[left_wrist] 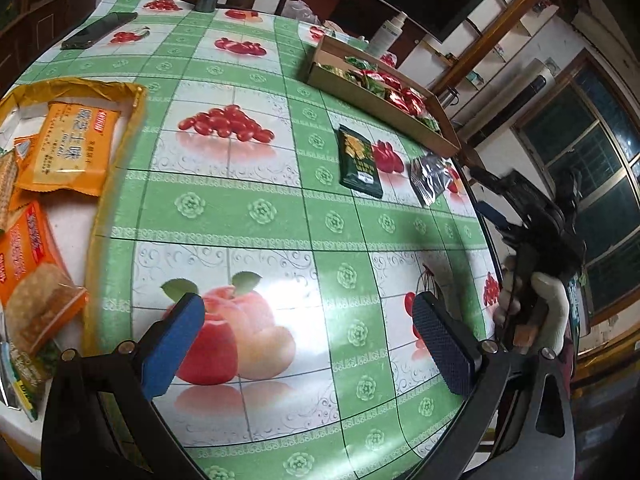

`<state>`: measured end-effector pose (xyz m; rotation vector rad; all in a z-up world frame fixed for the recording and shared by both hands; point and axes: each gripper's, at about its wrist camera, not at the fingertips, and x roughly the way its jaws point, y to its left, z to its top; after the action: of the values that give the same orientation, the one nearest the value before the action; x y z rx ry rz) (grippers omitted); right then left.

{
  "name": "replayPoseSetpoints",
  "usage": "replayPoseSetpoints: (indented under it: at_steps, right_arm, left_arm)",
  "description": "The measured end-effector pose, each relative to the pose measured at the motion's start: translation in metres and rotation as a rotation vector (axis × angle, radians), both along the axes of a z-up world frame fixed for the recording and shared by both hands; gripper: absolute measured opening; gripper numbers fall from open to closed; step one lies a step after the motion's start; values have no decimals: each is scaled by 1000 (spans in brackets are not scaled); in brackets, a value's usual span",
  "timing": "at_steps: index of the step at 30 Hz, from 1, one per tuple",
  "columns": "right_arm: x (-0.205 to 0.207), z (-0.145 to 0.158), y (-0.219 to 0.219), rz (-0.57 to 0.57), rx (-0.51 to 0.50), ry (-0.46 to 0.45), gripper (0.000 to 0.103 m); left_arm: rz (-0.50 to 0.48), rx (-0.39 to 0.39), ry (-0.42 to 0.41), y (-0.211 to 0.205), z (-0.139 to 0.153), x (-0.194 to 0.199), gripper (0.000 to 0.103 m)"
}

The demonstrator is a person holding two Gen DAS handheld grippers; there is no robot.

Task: Organize snacks
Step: 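Grasp the silver foil bag on the table with the right tool, then grasp the dark green cracker packet with the left tool while the right tool holds the foil bag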

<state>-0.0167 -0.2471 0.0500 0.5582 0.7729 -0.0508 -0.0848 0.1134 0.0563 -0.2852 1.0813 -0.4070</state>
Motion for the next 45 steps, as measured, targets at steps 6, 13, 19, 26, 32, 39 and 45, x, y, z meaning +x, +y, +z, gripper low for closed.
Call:
replayPoseSetpoints:
  at_steps: [6, 13, 19, 26, 32, 39, 45]
  right_arm:
    - [49, -21, 22, -46, -70, 122, 77]
    - [88, -38, 33, -84, -156, 196, 75]
    - [76, -38, 42, -30, -164, 172, 65]
    - [39, -38, 44, 16, -113, 77, 66]
    - [25, -42, 33, 6, -94, 13, 66]
    - [24, -42, 36, 13, -66, 14, 66]
    - [23, -43, 26, -14, -4, 15, 66]
  left_arm:
    - [-17, 53, -31, -8, 3, -6, 103]
    - [6, 70, -52, 4, 6, -5, 103]
    - [2, 71, -49, 0, 8, 1, 103]
    - [-48, 140, -140, -31, 25, 27, 95]
    - [-98, 217, -165, -74, 20, 70, 90]
    - [-124, 276, -114, -127, -17, 131, 90]
    - [-125, 379, -116, -148, -38, 154, 88]
